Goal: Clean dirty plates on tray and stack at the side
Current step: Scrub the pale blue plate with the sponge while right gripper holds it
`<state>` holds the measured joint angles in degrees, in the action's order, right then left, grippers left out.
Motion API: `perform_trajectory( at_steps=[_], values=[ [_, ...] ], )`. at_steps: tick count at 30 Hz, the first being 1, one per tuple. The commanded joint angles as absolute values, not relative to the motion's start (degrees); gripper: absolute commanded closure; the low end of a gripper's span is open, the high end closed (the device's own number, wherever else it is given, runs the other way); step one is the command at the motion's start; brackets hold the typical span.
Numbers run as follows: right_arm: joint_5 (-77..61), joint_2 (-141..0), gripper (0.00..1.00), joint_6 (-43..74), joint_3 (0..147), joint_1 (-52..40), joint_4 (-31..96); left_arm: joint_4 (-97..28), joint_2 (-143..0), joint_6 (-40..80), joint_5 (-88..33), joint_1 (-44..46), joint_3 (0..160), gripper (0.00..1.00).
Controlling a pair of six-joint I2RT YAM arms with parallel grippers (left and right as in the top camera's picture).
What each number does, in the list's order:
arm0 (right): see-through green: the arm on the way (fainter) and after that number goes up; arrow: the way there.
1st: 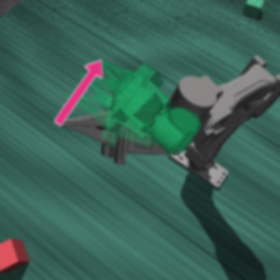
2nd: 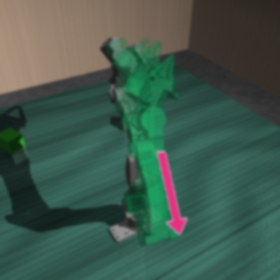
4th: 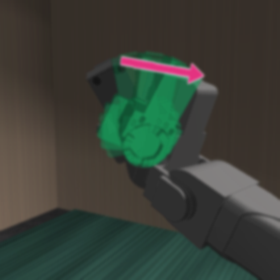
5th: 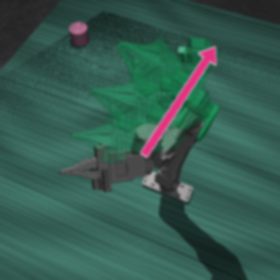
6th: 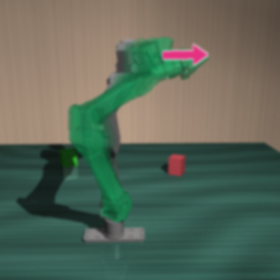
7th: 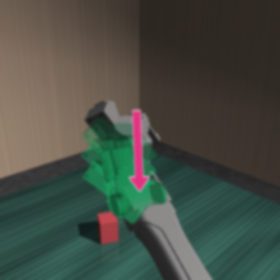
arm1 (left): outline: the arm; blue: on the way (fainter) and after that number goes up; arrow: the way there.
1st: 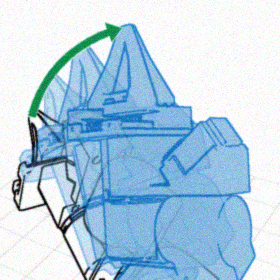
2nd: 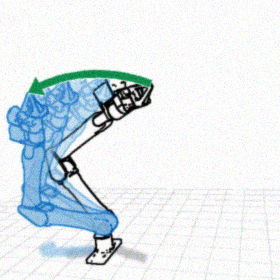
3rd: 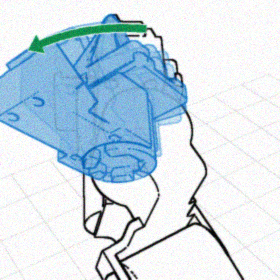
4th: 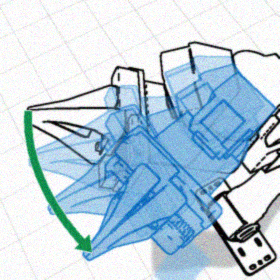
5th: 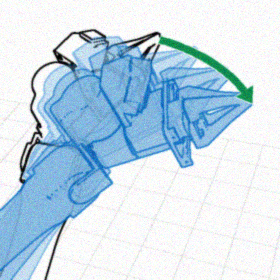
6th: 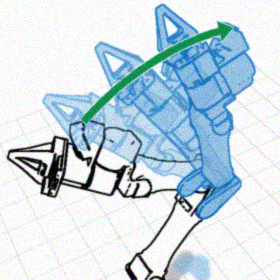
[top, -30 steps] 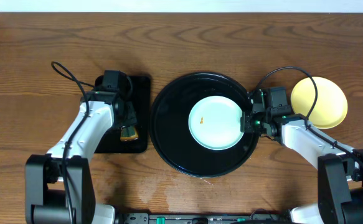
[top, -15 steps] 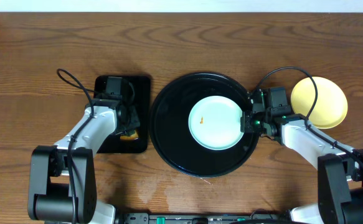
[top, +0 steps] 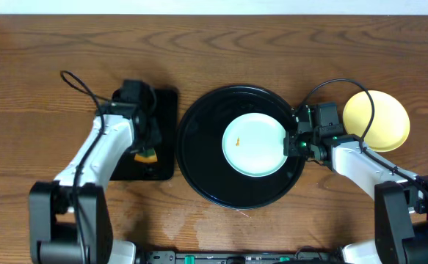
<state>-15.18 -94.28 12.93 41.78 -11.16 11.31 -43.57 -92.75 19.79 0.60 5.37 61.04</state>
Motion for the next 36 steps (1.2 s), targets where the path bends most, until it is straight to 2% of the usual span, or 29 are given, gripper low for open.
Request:
perform_trajectory(
  at_steps=[1, 7, 23, 27, 33, 36],
  values=[
    [-13.39, -95.37, 0.99, 12.95, 41.80, -10.59, 11.62, -45.50, -88.23, 19.92, 0.93, 8.03, 67.02, 0.93],
    [-8.47, -95.44, 0.99, 17.17, 41.78, -10.61, 11.84, -37.98, -86.98, 21.91, -9.96, 14.41, 68.60, 0.93],
    [-6.42, -95.61, 0.99, 17.32, 41.78, -14.46, 12.86, -21.19, -104.77, 32.25, -10.09, 39.18, 68.60, 0.93],
    [-6.26, -95.61, 0.99, 17.32, 41.78, -14.48, 13.02, -19.57, -108.14, 35.53, -10.09, 40.91, 68.60, 0.92],
    [-6.26, -95.61, 0.99, 17.32, 41.78, -14.48, 13.10, -18.92, -111.90, 33.80, -8.86, 39.51, 68.58, 0.93],
    [-6.26, -95.61, 0.99, 17.32, 41.78, -14.48, 13.13, -20.36, -113.40, 30.22, 2.50, 38.81, 68.60, 0.93]
  ],
)
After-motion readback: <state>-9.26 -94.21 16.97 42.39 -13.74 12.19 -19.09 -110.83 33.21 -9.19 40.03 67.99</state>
